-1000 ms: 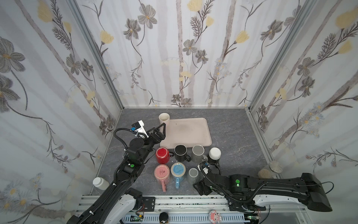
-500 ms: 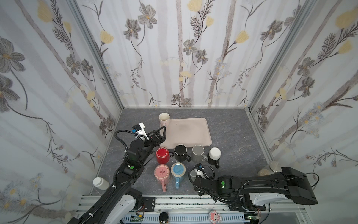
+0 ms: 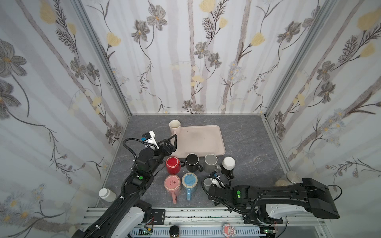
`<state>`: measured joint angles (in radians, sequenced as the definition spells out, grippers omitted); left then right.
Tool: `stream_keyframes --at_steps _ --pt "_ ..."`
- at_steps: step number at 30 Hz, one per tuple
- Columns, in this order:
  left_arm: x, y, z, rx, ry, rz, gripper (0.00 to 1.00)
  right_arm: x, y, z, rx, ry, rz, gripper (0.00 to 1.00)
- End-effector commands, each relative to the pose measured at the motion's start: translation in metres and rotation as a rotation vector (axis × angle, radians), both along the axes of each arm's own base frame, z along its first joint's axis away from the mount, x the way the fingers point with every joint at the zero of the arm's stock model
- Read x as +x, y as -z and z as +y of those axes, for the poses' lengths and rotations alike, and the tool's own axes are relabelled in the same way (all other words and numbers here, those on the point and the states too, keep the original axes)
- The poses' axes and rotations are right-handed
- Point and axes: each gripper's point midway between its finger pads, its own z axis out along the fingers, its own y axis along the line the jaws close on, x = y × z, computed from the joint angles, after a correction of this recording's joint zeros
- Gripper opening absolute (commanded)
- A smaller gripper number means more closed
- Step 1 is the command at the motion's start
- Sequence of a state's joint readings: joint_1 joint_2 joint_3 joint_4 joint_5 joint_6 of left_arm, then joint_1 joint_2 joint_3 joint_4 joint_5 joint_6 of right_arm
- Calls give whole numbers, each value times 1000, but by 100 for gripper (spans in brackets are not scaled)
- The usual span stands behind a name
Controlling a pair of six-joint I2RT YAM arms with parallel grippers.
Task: Turn the mug right side up
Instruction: Rotate the mug at the bottom-center of the table, then pick up the mug from the bottom-center of the table.
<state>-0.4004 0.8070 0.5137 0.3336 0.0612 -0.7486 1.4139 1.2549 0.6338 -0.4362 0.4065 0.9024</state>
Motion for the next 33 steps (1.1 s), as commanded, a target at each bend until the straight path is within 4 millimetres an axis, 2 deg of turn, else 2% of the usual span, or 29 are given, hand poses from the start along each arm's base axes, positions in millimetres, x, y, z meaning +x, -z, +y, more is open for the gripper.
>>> stream_keyframes --at_steps 1,8,16,21,33 --pt "-1 -8 -2 -24 13 -17 100 5 -4 5 1 -28 -33 43" --pt "-1 -8 -2 -25 13 -17 100 7 1 13 0 -71 -30 44" --pt "0 -6 -3 -26 15 -8 100 12 7 11 -25 -63 -39 40" --pt "0 -5 -3 -28 14 -5 100 14 7 15 -33 -78 -49 34" --pt "0 -1 -5 -35 28 6 100 11 12 8 -59 -82 -36 16"
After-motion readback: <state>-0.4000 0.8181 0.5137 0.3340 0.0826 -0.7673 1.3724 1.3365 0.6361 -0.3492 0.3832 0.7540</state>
